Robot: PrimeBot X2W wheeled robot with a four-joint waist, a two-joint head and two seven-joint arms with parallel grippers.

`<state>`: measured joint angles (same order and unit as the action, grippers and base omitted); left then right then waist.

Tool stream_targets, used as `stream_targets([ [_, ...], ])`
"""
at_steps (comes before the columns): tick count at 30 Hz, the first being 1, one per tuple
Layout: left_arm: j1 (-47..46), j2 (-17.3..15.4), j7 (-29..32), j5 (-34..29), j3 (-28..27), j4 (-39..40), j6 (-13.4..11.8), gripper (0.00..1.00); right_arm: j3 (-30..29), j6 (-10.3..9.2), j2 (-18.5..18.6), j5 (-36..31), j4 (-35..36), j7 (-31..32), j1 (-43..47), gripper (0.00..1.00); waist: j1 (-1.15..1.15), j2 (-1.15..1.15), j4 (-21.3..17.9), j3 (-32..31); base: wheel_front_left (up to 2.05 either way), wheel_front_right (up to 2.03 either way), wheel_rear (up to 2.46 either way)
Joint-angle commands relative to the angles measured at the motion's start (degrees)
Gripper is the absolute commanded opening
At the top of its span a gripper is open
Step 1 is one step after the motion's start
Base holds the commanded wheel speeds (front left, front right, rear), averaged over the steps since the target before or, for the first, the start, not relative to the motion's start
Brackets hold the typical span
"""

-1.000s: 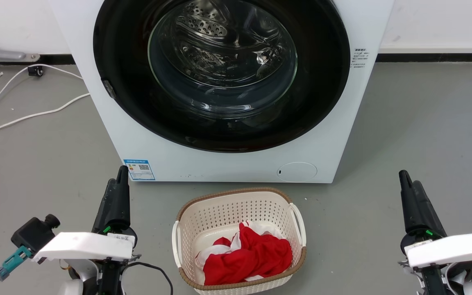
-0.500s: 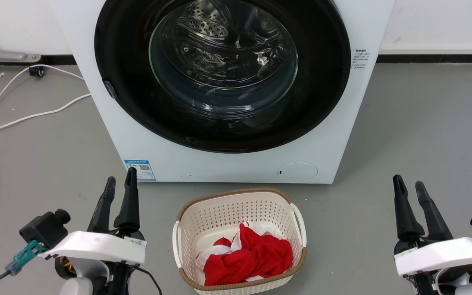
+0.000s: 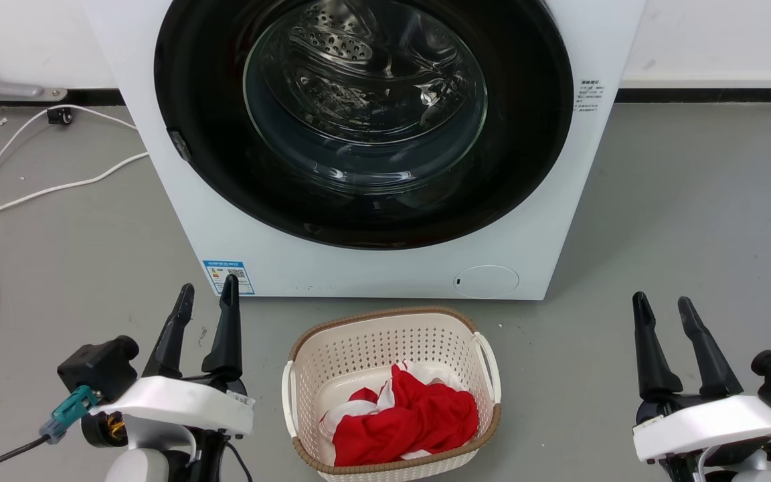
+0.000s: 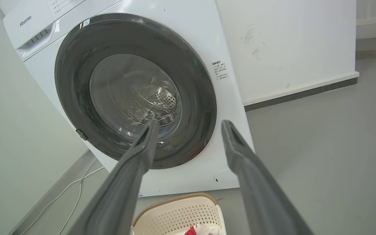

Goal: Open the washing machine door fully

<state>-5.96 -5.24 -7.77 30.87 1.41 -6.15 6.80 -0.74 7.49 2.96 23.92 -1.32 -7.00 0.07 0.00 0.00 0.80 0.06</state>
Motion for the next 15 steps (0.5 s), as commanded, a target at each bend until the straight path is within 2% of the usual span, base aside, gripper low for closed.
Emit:
stream_targets([
  [1,-0.9,-0.6,-0.6,-1.7,0.2,0.4,-0.2,1.00,0.2,0.00,0.0,-1.8,0.9,-0.3,0.0,1.00,0.00,0.00,0.0,0.0,0.00,0.00,0.00],
  [15,-1.1,-1.1,-2.6,-9.8,1.7,-0.7,-1.1,1.00,0.3,0.00,0.0,-9.5,1.3,-0.9,0.8,1.00,0.00,0.00,0.1,0.0,0.00,0.00,0.00],
])
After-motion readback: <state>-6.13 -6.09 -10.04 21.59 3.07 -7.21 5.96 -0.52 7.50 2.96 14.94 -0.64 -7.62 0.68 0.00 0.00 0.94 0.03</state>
